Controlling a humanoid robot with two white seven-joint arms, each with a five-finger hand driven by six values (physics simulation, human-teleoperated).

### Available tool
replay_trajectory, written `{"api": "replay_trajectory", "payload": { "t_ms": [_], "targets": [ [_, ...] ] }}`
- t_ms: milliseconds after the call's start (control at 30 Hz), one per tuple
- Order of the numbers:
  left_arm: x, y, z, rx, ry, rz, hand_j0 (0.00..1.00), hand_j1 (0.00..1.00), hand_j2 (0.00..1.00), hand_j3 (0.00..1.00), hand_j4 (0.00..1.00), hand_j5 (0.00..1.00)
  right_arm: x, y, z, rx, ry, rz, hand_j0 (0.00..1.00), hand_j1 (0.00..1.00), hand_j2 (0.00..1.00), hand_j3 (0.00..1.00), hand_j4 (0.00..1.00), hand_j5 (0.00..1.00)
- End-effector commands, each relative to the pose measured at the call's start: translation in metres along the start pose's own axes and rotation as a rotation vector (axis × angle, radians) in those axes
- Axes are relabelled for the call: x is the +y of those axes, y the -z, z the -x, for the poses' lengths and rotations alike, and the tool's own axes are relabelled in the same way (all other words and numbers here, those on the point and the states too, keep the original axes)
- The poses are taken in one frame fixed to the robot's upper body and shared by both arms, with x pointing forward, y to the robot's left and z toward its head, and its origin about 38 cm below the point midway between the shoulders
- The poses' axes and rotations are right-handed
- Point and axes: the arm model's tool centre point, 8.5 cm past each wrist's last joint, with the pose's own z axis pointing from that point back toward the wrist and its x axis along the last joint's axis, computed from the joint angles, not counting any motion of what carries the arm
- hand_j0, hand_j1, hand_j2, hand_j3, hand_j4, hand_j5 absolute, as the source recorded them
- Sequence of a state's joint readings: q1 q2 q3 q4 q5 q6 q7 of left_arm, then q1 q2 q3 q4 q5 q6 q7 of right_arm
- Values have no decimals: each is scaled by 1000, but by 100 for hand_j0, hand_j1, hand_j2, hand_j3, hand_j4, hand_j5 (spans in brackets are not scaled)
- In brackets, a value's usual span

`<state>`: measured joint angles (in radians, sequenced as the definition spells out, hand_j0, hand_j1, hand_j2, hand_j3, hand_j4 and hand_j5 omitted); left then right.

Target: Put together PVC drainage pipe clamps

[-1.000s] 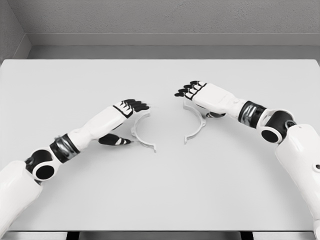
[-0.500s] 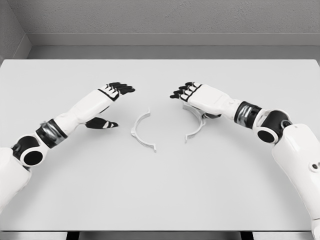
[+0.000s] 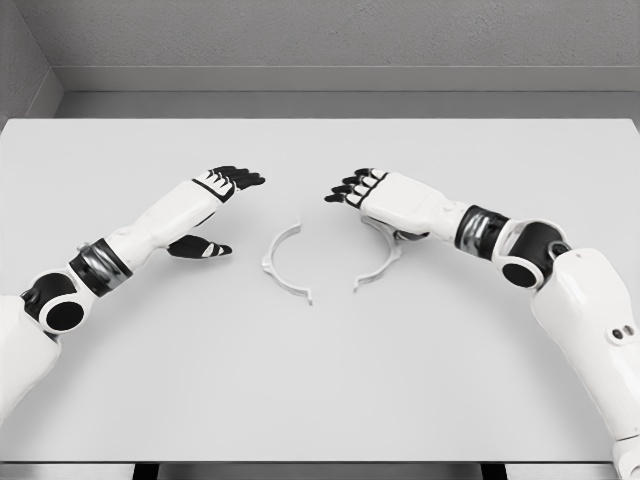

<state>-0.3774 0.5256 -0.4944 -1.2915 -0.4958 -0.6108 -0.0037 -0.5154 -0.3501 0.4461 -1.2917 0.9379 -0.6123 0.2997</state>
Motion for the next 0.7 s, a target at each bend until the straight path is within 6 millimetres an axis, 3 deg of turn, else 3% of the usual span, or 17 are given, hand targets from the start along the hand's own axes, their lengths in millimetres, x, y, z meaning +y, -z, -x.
{"api": "replay_trajectory", "payload": {
  "t_ms": [0, 300, 467, 667],
  "targets": [
    [1, 0, 0, 0, -5, -5, 100, 100, 100, 100, 100, 100, -3, 0, -2, -5, 0, 7, 100, 100, 100, 100, 100, 100],
    [1, 0, 1, 1, -4, -5, 100, 100, 100, 100, 100, 100, -1, 3, -6, -16, -1, 2, 100, 100, 100, 100, 100, 100],
    [1, 0, 2, 5, -4, -4, 100, 100, 100, 100, 100, 100, -5, 11, -22, -54, -9, 19, 100, 100, 100, 100, 100, 100],
    [-1, 2, 2, 3, -5, 2, 100, 100, 100, 100, 100, 100, -12, 6, -19, -46, -18, 35, 100, 100, 100, 100, 100, 100]
  ]
}}
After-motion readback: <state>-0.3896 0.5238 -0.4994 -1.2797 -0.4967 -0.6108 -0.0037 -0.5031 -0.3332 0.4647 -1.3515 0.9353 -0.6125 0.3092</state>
